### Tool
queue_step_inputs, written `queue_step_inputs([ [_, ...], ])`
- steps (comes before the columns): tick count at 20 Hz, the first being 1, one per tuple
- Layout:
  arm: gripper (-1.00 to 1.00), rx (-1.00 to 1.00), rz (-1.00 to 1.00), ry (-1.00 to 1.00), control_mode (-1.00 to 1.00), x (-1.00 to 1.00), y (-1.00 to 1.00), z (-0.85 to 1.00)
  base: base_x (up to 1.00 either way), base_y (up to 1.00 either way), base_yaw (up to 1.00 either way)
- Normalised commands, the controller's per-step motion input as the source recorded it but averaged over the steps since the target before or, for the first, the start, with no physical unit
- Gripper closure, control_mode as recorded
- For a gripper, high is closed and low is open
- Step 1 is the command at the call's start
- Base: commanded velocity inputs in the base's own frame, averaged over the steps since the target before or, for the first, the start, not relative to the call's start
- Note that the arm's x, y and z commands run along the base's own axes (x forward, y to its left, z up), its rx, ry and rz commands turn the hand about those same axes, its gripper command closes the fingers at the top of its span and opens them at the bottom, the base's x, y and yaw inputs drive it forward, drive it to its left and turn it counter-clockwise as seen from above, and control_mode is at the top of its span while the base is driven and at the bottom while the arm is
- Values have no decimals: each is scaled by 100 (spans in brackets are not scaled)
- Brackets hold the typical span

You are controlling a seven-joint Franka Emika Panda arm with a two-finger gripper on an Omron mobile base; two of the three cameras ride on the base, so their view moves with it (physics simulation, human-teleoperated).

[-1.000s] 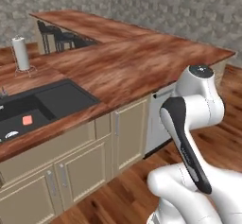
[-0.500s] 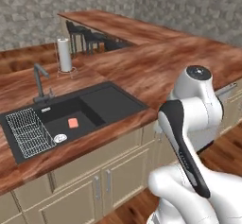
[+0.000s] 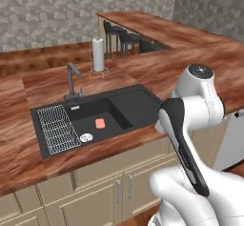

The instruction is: Pick up the bar soap and sponge from the sink, and place them back in the cabinet, and close the cabinet door.

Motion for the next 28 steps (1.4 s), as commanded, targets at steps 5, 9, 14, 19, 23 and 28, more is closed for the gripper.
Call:
queue_step_inputs([
  [5, -100, 0, 0, 0, 100, 0, 0, 0, 40, -5, 37],
  [9, -100, 0, 0, 0, 100, 0, 0, 0, 39, -23, 22],
  [14, -100, 0, 0, 0, 100, 0, 0, 0, 36, -23, 10],
  [19, -100, 0, 0, 0, 100, 0, 0, 0, 48, -30, 6],
  [23, -100, 0, 0, 0, 100, 0, 0, 0, 22, -40, 3],
  [28, -100, 0, 0, 0, 100, 0, 0, 0, 18, -25, 0],
])
